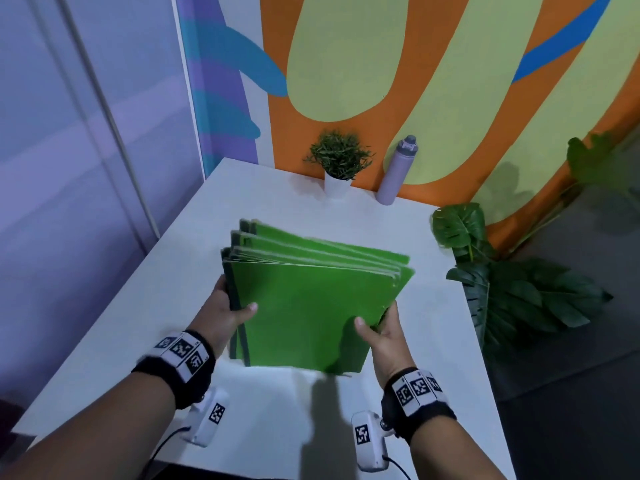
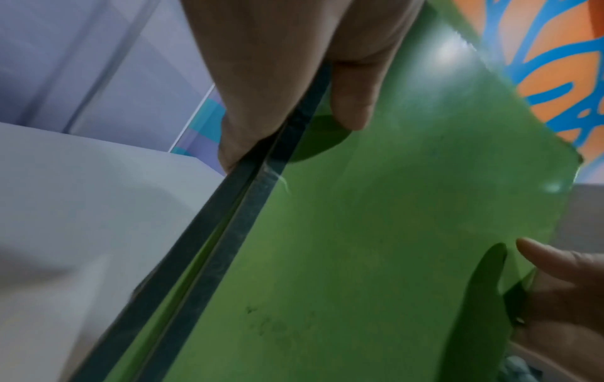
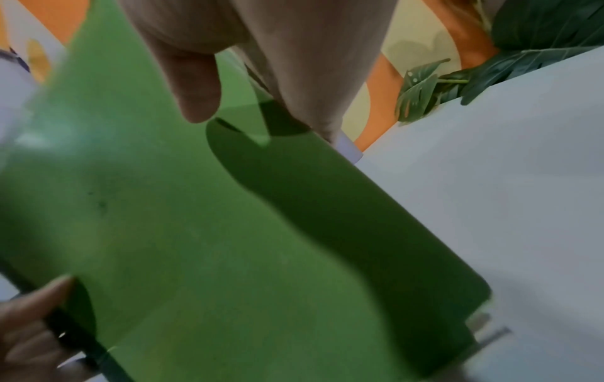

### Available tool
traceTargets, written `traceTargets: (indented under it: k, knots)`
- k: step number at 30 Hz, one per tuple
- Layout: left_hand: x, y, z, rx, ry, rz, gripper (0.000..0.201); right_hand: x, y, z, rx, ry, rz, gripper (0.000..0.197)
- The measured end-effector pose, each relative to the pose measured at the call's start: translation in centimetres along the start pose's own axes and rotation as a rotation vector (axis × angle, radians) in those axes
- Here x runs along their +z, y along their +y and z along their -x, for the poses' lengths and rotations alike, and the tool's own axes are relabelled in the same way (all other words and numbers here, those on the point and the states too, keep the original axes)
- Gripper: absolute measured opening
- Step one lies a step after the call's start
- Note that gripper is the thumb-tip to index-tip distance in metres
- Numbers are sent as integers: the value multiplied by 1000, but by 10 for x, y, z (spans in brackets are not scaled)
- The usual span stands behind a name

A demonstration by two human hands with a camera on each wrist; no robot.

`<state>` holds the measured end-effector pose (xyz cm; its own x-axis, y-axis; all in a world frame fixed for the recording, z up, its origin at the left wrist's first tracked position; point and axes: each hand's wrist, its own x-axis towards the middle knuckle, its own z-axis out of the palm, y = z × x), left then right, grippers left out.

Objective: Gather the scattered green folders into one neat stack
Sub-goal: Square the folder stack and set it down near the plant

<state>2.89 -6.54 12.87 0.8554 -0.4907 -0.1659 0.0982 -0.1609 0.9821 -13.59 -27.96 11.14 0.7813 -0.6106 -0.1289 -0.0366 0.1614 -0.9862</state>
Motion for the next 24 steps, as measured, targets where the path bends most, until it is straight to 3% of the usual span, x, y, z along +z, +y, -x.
traceTargets:
  k: [4,7,9,16,18,21,24]
  knots:
    - [6,20,4,114,68,194,51,4,-19,7,-99,22,-114,66]
    - [10,32,5,219,184,195,67,11,-38,10,-196,79,-121,42]
    - [14,43,7,263,269,160,67,18,-48,10,-242,146,-165,34]
    - [29,60,6,124,485,147,24,32,-52,0,-213,358,-86,14]
    - [27,58,5,132,491,172,13,33,-51,-1,-212,358,-89,12]
    - [22,50,5,202,434,190,17,34,-52,4,-232,308,-119,24]
    - [15,38,8,313,325,115,46,28,-41,8,-246,264,-146,39]
